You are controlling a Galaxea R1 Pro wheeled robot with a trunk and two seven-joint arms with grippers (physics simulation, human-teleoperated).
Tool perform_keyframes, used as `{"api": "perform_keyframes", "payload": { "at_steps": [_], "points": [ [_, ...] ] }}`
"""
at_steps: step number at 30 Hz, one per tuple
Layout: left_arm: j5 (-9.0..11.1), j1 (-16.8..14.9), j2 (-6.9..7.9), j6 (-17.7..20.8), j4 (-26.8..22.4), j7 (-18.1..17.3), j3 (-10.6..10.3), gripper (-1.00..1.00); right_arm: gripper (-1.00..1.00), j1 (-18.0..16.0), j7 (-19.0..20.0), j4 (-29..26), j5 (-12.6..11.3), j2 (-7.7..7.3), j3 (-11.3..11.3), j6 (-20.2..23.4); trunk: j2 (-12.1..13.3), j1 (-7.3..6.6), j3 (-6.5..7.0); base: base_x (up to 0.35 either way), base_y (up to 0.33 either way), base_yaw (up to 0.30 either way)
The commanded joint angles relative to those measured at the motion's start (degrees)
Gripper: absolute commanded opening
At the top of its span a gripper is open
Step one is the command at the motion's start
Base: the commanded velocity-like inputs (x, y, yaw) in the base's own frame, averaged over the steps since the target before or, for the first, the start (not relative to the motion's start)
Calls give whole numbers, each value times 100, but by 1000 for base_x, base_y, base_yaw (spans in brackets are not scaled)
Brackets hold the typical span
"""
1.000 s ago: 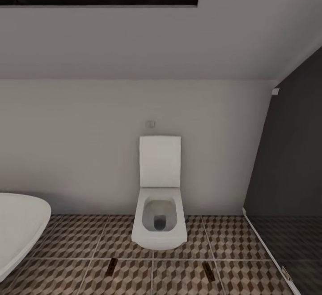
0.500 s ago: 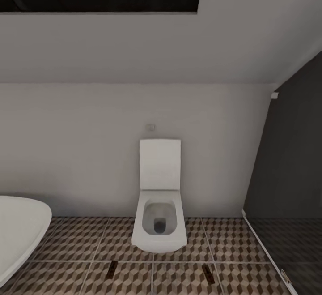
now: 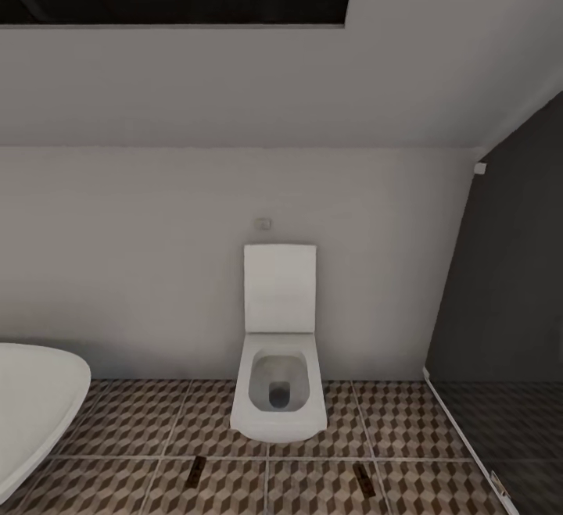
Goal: Take the four mousetraps from the cabinet in the bathroom and place them on the bathroom floor. Make sure all four end up on the same floor surface, and ensure that at least two of them are either under or directly next to the same bathroom sink.
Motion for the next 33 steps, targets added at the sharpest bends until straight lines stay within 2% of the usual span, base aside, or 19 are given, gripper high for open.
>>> {"api": "perform_keyframes", "payload": {
  "at_steps": [1, 8, 24, 33],
  "points": [
    [14, -4, -3, -6, 7, -4, 31, 100, 100, -8, -4, 16, -58, -1, 49, -31, -3, 0, -6, 0, 0, 0],
    [-23, -4, 4, -23, -29, 9, 19, 100, 100, -8, -7, 12, -51, -2, 46, 4, -3, 0, -6, 0, 0, 0],
    [-38, -4, -6, -40, -96, 12, 41, 100, 100, -8, -8, -74, 31, 151, 57, -21, -3, 0, -6, 0, 0, 0],
    [-61, -4, -8, -17, -87, 12, 13, 100, 100, -8, -8, -85, 21, 181, 57, -22, -3, 0, -6, 0, 0, 0]
  ]
}}
